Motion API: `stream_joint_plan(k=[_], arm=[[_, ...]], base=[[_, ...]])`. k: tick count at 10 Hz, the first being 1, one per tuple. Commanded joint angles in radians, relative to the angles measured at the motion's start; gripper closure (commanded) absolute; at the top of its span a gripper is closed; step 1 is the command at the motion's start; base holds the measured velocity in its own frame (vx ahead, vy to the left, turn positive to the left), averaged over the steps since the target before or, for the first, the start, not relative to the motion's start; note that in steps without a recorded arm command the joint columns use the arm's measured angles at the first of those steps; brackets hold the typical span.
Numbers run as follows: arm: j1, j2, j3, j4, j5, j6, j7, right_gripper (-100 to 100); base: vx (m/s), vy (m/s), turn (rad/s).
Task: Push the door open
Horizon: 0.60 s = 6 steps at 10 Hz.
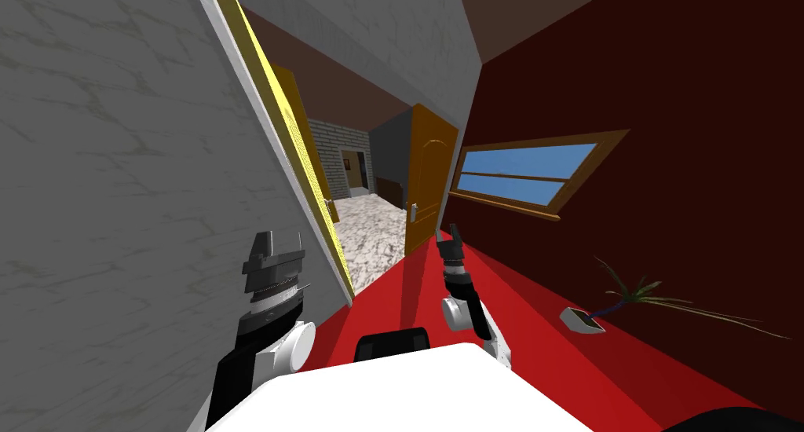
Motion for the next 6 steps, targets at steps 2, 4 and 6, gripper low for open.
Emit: stream_joint_plan(k=[2,4,6], arm=[[-0.033,-0.014,0.009,0.056,0.004,0.01,-0.01,-100],[-0.056,-0.023,0.017,0.096,0.007,0.019,-0.016,-100],[-0.081,-0.033,0.025,0.138,0.011,0.028,-0.023,-100]], base=[[0.089,-0.095,0.064],[0.096,-0.099,0.069],[0.074,-0.107,0.075]])
